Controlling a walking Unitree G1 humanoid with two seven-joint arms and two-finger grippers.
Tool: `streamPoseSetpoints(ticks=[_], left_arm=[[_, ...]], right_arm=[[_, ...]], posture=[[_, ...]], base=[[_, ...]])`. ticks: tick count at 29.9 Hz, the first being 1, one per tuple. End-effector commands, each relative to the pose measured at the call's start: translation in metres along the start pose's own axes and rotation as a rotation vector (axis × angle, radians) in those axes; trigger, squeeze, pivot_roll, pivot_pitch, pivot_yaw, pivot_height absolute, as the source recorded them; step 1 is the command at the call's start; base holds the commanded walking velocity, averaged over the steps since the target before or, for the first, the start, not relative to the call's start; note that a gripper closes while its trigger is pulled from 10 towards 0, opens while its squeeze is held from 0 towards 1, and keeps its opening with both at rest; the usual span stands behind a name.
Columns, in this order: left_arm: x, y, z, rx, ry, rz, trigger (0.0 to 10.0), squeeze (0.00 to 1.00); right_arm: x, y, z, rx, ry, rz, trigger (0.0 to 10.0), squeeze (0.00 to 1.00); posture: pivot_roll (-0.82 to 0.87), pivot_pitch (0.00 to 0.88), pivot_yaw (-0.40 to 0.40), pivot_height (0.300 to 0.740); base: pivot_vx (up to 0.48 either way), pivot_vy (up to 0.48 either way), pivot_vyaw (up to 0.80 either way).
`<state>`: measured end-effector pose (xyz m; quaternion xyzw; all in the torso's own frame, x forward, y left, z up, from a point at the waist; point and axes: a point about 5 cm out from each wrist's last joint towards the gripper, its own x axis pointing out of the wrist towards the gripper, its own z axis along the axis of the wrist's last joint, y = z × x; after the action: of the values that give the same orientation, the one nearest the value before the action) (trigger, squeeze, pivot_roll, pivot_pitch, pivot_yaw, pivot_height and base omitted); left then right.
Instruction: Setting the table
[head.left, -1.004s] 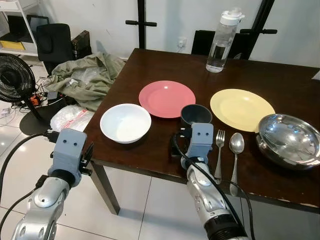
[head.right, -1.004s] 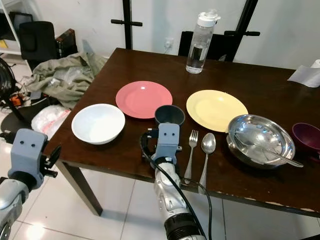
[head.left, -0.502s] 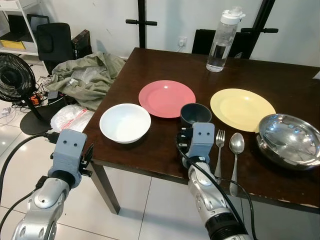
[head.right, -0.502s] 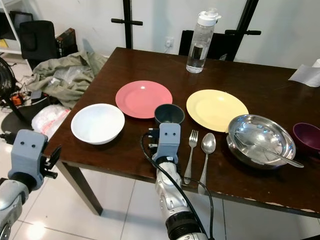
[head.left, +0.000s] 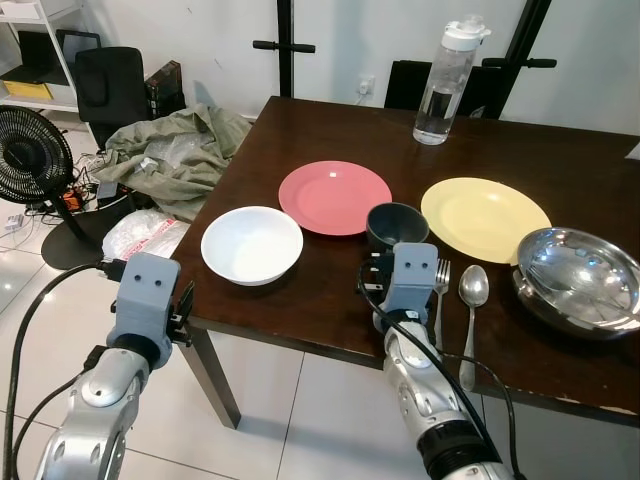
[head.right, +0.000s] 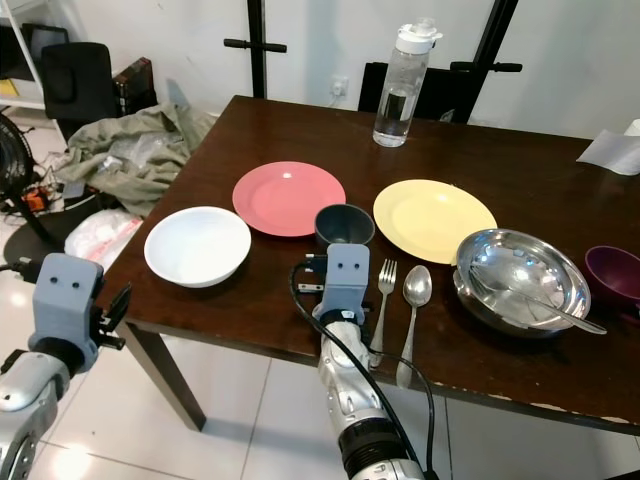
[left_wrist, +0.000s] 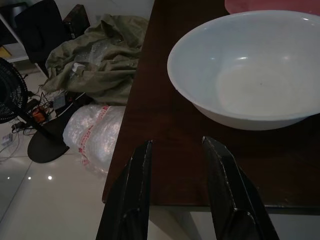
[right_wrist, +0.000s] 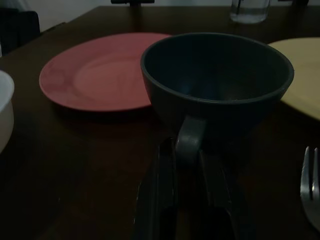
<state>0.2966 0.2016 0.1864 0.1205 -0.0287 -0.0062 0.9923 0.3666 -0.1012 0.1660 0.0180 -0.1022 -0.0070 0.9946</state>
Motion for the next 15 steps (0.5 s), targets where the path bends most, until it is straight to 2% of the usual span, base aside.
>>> streamPoseSetpoints(ticks=[1, 2, 3, 4, 5, 6, 10, 13, 15], left_arm=[[0.0, -0.002, -0.005, 0.003, 0.014, 0.002, 10.0, 0.0], [0.002, -0.003, -0.004, -0.001, 0.009, 0.0, 10.0, 0.0], [0.002, -0.003, -0.004, -0.001, 0.009, 0.0, 10.0, 0.0], [0.004, -0.005, -0.003, -0.005, 0.003, -0.006, 10.0, 0.0], [0.006, -0.008, -0.002, -0.012, -0.006, -0.015, 10.0, 0.0], [0.008, -0.01, 0.0, -0.018, -0.013, -0.027, 10.0, 0.0], [0.011, -0.014, 0.004, -0.027, -0.028, -0.055, 10.0, 0.0], [0.011, -0.014, 0.004, -0.027, -0.028, -0.055, 10.0, 0.0], [0.014, -0.017, 0.009, -0.04, -0.046, -0.076, 10.0, 0.0]], right_arm=[[0.001, -0.002, 0.001, -0.002, -0.013, -0.011, 0.0, 0.0], [0.002, -0.004, 0.007, -0.002, -0.042, -0.008, 2.2, 0.0], [0.002, -0.004, 0.007, -0.002, -0.042, -0.008, 2.2, 0.0], [0.002, -0.004, 0.018, -0.003, -0.089, 0.01, 8.9, 0.0], [0.0, -0.004, 0.031, 0.006, -0.148, 0.046, 10.0, 0.0], [-0.002, -0.003, 0.043, 0.012, -0.2, 0.082, 10.0, 0.0], [-0.01, -0.004, 0.059, 0.032, -0.264, 0.141, 10.0, 0.0], [-0.01, -0.004, 0.059, 0.032, -0.264, 0.141, 10.0, 0.0], [-0.02, -0.009, 0.061, 0.013, -0.268, 0.186, 10.0, 0.0]], posture=[[0.21, 0.132, 0.09, 0.74], [0.2, 0.128, 0.092, 0.74], [0.2, 0.128, 0.092, 0.74], [0.19, 0.121, 0.094, 0.74], [0.17, 0.117, 0.096, 0.74], [0.16, 0.113, 0.097, 0.74], [0.15, 0.112, 0.097, 0.74], [0.15, 0.112, 0.097, 0.74], [0.13, 0.11, 0.094, 0.74]], base=[[0.0, 0.0, 0.0], [0.0, 0.0, 0.0], [0.0, 0.0, 0.0], [0.0, 0.0, 0.0], [0.0, 0.0, 0.0], [0.0, 0.0, 0.0], [0.0, 0.0, 0.0], [0.0, 0.0, 0.0], [0.0, 0.0, 0.0]])
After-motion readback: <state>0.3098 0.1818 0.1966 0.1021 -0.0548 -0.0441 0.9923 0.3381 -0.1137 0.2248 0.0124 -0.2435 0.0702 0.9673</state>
